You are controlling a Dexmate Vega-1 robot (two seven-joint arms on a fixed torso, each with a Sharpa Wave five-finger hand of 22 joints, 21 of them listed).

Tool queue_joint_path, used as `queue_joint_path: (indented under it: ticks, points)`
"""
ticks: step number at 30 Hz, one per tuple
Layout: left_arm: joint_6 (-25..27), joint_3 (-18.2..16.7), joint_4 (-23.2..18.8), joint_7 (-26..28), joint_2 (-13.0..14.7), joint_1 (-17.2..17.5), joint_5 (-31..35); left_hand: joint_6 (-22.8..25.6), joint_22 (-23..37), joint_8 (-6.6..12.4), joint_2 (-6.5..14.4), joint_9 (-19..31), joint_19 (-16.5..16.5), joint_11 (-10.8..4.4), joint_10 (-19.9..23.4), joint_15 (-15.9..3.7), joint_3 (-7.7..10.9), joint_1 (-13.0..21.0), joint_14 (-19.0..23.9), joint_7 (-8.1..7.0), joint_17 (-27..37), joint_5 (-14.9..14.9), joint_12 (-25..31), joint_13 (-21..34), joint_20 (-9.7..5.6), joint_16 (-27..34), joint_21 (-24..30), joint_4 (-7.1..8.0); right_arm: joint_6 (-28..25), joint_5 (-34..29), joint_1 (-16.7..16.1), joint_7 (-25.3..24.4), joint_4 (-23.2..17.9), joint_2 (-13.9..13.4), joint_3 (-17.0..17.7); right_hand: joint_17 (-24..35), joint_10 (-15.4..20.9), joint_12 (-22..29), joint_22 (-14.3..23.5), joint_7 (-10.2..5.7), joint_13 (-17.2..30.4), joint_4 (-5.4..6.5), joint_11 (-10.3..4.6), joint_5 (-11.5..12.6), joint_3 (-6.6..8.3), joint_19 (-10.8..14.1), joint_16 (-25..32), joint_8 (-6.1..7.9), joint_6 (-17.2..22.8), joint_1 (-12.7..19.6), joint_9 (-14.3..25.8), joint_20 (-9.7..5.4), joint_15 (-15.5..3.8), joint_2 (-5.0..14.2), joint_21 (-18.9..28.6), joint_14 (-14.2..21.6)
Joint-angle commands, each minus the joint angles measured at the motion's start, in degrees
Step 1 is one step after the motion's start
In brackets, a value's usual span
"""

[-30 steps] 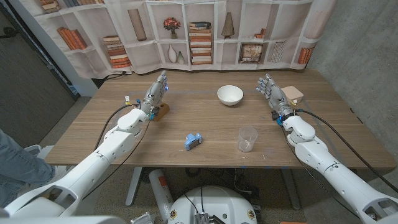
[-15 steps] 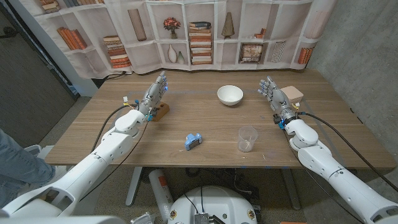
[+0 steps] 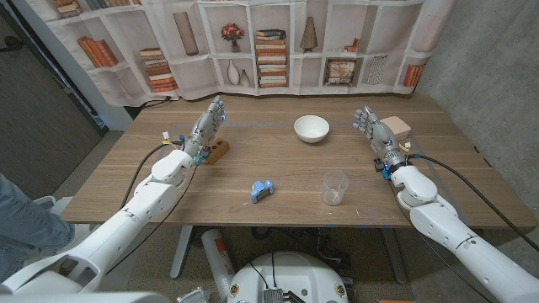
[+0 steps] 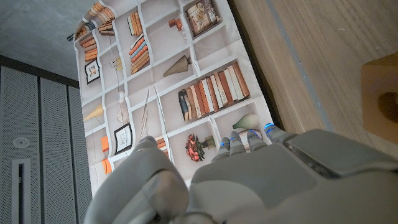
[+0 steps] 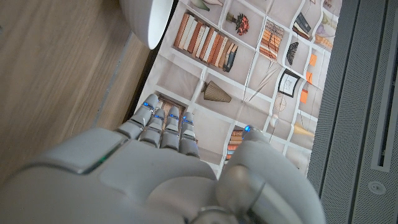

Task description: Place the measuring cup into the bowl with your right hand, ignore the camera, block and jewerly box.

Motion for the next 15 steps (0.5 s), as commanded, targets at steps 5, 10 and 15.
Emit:
queue_joint_path:
  ticks: [5, 10, 15]
  points:
    - [-1.5, -0.9, -1.5, -0.7, 1.3, 1.3, -0.1, 0.3, 0.3, 0.56, 0.3, 0.2, -1.4, -0.11, 0.4, 0.0, -0.01, 0.6, 0.6, -0.04, 0.1, 0.3, 0.3, 0.1, 0.22, 0.3, -0.1, -0.35, 1.8, -2.3, -4.5, -2.0, -3.8, -1.7, 1.4, 0.2, 0.6, -0.1, 0.2, -0.57, 0.1, -0.44, -0.13, -0.1, 0.08, 0.4, -0.1, -0.1, 0.1, 0.7, 0.2, -0.91, -0.29, -0.01, -0.2, 0.4]
    - [-1.5, -1.1, -2.1, -0.6, 1.6, 1.8, -0.3, 0.5, 0.3, 0.55, 0.4, 0.2, -1.3, -0.07, 0.5, 0.0, -0.06, 0.6, 0.6, -0.04, 0.1, 0.3, 0.3, 0.1, 0.18, 0.3, -0.1, -0.38, 2.2, -2.5, -5.6, -2.0, -4.5, -2.1, 1.8, 0.2, 0.7, -0.1, 0.2, -0.62, 0.1, -0.54, -0.15, -0.1, 0.09, 0.5, -0.1, -0.1, 0.1, 0.8, 0.2, -1.01, -0.27, -0.02, -0.3, 0.5]
    - [-0.8, -1.1, -2.5, -0.1, 1.7, 1.9, -0.2, 0.5, 0.3, 0.51, 0.4, 0.2, -1.3, -0.21, 0.5, -0.03, -0.1, 0.7, 0.7, -0.06, 0.1, 0.3, 0.3, 0.1, 0.17, 0.3, -0.1, -0.4, 3.0, -1.9, -6.5, -1.3, -4.6, -2.2, 2.2, 0.2, 0.7, -0.1, 0.2, -0.66, 0.1, -0.79, -0.27, -0.1, 0.11, 1.2, -0.1, -0.1, 0.1, 1.1, 0.2, -1.16, -0.47, -0.07, -0.3, 0.7]
